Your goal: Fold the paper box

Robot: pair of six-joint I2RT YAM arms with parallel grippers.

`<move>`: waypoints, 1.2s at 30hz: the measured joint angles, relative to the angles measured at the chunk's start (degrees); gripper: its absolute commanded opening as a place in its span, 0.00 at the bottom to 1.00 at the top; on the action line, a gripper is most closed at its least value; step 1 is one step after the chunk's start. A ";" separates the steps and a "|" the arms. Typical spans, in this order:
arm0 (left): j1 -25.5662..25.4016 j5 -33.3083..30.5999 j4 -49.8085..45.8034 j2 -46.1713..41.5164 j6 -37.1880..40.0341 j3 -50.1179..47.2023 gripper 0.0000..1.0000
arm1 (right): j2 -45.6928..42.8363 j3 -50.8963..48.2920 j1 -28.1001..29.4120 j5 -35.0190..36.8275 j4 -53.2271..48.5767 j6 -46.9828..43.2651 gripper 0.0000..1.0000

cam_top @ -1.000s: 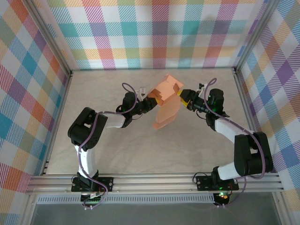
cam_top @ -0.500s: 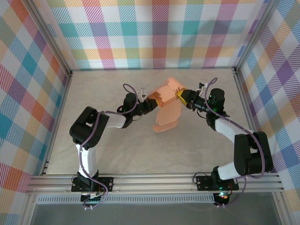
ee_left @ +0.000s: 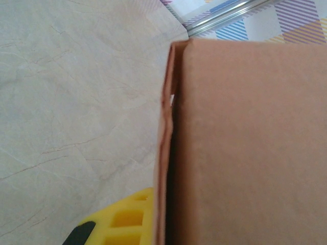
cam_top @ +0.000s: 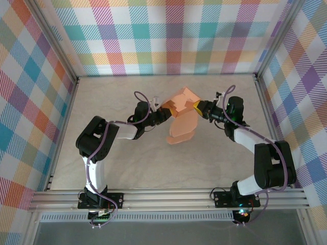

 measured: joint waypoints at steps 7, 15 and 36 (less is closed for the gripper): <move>0.00 -0.57 -0.63 0.00 0.37 0.00 0.00 | 0.00 0.42 0.00 0.09 -2.51 -0.50 0.16; -0.09 -0.59 -0.74 0.00 0.37 0.00 0.00 | 0.00 0.76 0.28 -0.02 -2.80 -0.96 0.04; 0.26 -8.57 -2.58 0.02 -1.16 0.02 0.00 | -14.95 7.26 2.97 14.62 -26.73 -14.03 0.61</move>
